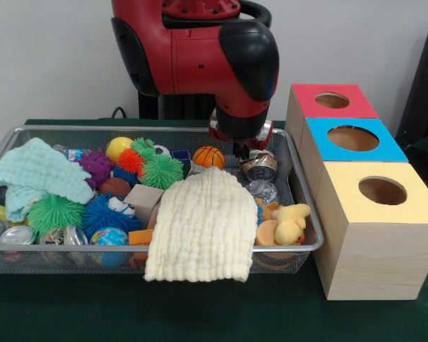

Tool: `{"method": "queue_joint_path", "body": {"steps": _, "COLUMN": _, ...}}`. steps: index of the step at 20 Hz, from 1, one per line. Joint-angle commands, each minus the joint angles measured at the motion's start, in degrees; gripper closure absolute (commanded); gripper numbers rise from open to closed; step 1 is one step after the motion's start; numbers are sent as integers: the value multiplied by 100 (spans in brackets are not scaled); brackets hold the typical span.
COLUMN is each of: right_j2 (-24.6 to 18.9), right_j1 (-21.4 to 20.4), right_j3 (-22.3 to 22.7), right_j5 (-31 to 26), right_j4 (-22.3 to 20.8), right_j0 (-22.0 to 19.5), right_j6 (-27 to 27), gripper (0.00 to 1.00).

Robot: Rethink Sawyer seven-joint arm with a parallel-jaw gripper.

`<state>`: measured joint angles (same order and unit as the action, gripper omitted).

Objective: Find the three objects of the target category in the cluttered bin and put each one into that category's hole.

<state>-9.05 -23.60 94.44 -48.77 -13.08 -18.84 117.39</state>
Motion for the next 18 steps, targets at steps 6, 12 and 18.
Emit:
{"method": "queue_joint_path", "body": {"steps": 6, "right_j2": -65, "right_j1": -439, "right_j3": 500, "right_j5": 1053, "right_j4": -60, "right_j0": -45, "right_j6": 457, "gripper": 100}}
{"method": "queue_joint_path", "body": {"steps": 12, "right_j2": -101, "right_j1": -666, "right_j3": 237, "right_j5": 401, "right_j4": 63, "right_j0": -88, "right_j6": 201, "gripper": 100}}
{"method": "queue_joint_path", "body": {"steps": 18, "right_j2": -141, "right_j1": -783, "right_j3": 102, "right_j5": 70, "right_j4": 95, "right_j0": -158, "right_j6": 40, "gripper": 100}}
